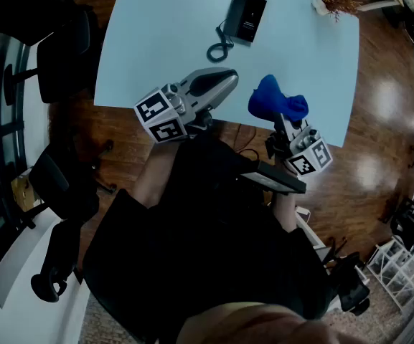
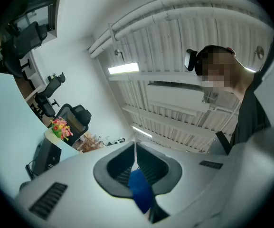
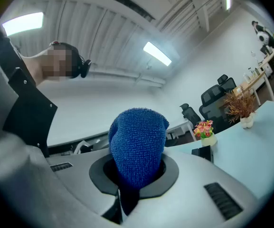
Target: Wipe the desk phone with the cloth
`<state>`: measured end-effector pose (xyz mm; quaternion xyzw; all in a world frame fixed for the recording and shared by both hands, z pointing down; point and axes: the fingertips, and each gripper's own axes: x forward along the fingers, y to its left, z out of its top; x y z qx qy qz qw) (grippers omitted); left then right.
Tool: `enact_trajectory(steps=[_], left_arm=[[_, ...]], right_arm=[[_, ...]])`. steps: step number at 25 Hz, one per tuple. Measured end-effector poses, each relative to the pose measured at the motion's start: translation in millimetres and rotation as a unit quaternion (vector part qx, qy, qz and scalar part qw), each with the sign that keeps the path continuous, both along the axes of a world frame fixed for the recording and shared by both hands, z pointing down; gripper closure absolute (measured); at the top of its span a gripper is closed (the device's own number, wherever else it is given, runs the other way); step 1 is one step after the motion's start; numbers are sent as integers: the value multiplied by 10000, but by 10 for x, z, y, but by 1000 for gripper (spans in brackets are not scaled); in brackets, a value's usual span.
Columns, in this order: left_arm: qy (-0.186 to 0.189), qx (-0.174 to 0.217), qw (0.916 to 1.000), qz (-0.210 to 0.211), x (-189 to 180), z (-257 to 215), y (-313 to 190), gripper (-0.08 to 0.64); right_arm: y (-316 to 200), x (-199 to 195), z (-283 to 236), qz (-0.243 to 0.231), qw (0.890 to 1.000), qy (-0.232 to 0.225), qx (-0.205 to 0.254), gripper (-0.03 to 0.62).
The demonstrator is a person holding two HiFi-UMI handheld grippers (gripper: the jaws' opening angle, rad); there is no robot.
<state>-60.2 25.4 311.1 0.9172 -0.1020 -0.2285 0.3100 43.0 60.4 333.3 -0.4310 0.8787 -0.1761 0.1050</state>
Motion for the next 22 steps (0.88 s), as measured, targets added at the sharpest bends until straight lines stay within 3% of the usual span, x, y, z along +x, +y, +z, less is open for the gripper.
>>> enact_trajectory(steps=[4,9,13,16,19,22], left_arm=[[6,-74,9998,-179,-526,192,-717,563],[19,-388,9979,-516,-841,469,-1229,563],[-145,-531,9944,-903,-1004,580,-1410,563],[-493,-451,9891,-1312,-1092,639,-1514,563],[-860,-472,9791,-1784,-1142,668,-1546,563],[-1081,-618,9723,-1980,-1088,646,-1485,563]], right_arm=[[-887,-331,461,82,9960,815,-360,594],[-1683,-529,1067,-230,9786,1896,-761,594],[-2314,-596,1532,-751,9533,2841,-703,592],[-3005,-491,1878,-926,9339,3408,-553,592],[-3751,-298,2079,-689,9242,3740,-357,592],[-4351,-42,2135,-168,9123,4084,-252,592]])
